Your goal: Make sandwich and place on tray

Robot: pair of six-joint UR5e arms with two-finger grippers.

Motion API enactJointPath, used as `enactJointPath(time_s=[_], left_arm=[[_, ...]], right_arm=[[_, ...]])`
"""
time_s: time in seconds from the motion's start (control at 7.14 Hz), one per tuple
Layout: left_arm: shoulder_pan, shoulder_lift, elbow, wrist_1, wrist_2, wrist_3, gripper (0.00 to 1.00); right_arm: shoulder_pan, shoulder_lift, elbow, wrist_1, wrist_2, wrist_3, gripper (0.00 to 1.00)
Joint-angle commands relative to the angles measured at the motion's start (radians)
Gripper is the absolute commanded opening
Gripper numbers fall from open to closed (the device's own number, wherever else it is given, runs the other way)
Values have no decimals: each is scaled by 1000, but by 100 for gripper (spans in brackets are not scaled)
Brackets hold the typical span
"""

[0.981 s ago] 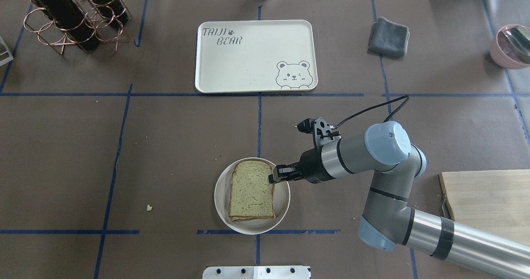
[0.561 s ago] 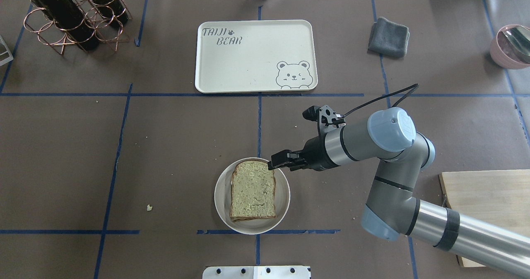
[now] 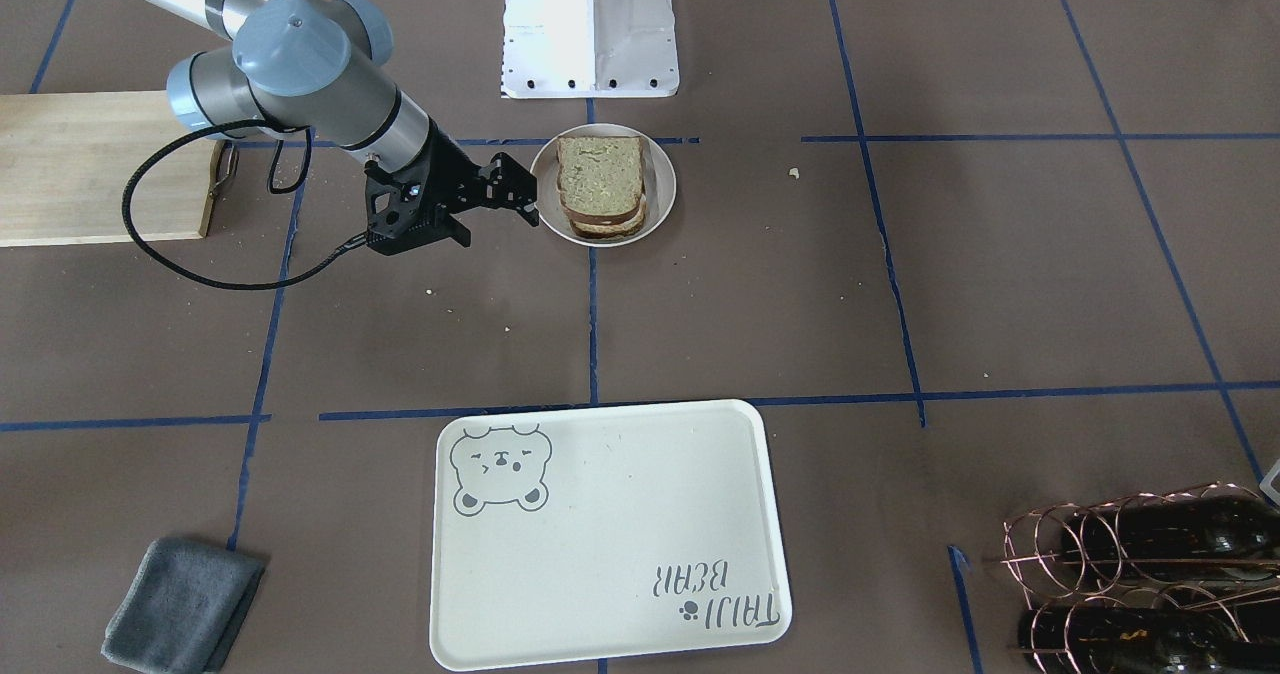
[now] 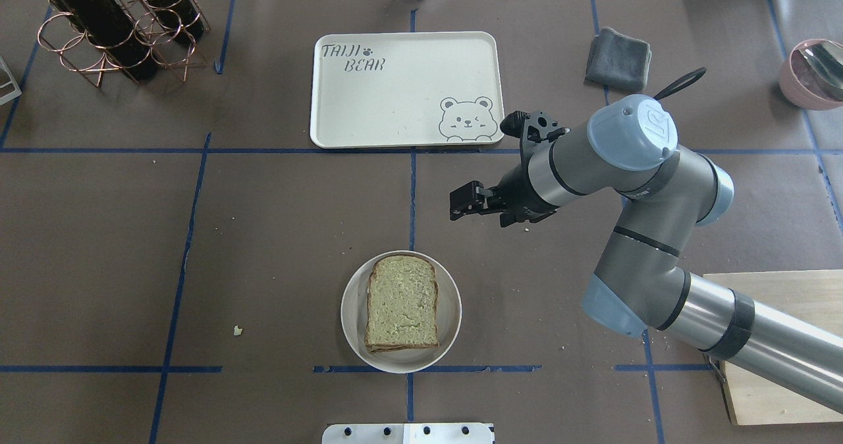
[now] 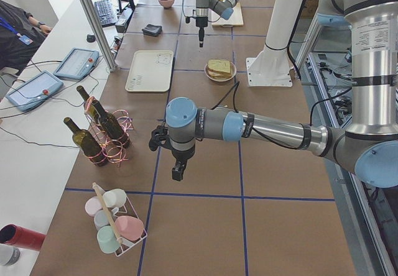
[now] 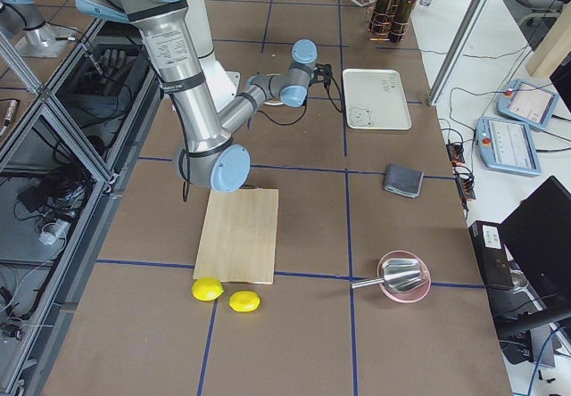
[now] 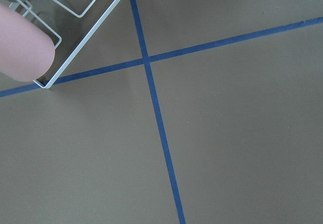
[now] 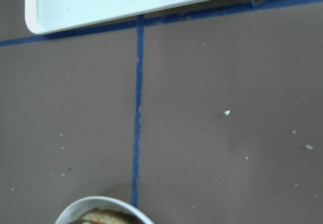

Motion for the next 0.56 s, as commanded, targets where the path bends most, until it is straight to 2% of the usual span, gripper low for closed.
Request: enactJointPath(time_s=[0.0,0.14,0.28,0.42], left_arm=[[11,-44,-12,2,2,-4,100],[11,-138,1,-13,1,-9,100],[15,-282,74,-48,4,-15,100],[21,-294,83,-55,-6,-12,100]], right_arm=[[96,-3,57,-291,10,-260,100],[151,-10,66,-390,12,-415,100],[220,-62,98,-456,33,-570,100],[321,-120,135,-520,77,-751,100]])
